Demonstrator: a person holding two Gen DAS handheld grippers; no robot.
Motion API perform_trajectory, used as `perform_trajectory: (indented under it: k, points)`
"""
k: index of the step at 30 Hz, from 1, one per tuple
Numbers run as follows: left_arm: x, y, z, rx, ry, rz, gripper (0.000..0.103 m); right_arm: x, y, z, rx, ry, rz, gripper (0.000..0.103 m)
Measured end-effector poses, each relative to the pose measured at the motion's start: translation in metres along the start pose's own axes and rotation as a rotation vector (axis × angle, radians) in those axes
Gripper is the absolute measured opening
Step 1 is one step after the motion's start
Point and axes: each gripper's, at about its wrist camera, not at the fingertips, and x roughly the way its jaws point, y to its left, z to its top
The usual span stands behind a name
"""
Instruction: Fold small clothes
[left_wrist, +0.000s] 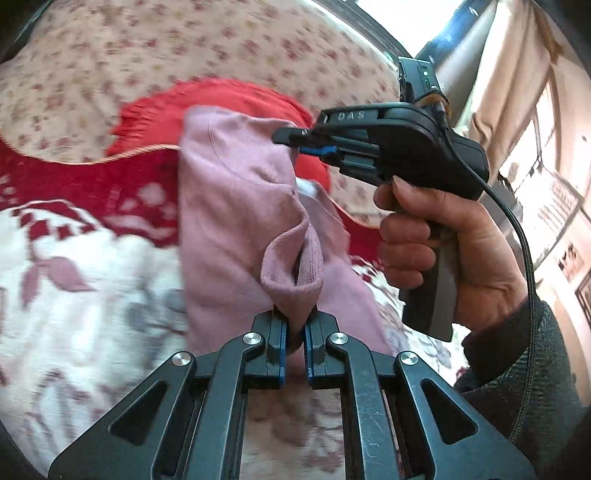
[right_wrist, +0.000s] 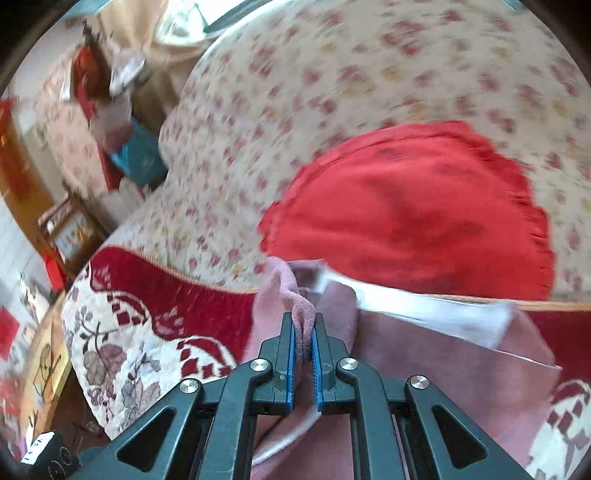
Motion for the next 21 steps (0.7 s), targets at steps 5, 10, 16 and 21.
perform_trajectory:
  k: [5,10,16,21]
  points:
    - [0.005,-0.018,0.01,0.0,-0.023,-0.005,0.006,-0.018,-0.049,-0.017,0.092,-0.047,0.051,0.007]
    - [-0.007,-0.007,0.011,-0.049,-0.026,0.029,0.006,-0.001,-0.078,-0.032,0.252,-0.042,0.228,0.018]
    - [-0.016,-0.006,0.005,-0.059,-0.022,0.021,0.006,-0.016,-0.104,-0.045,0.487,-0.115,0.303,0.062]
    - [-0.024,-0.01,0.008,-0.074,-0.033,-0.015,0.006,-0.002,-0.106,-0.068,0.603,-0.011,0.385,0.07]
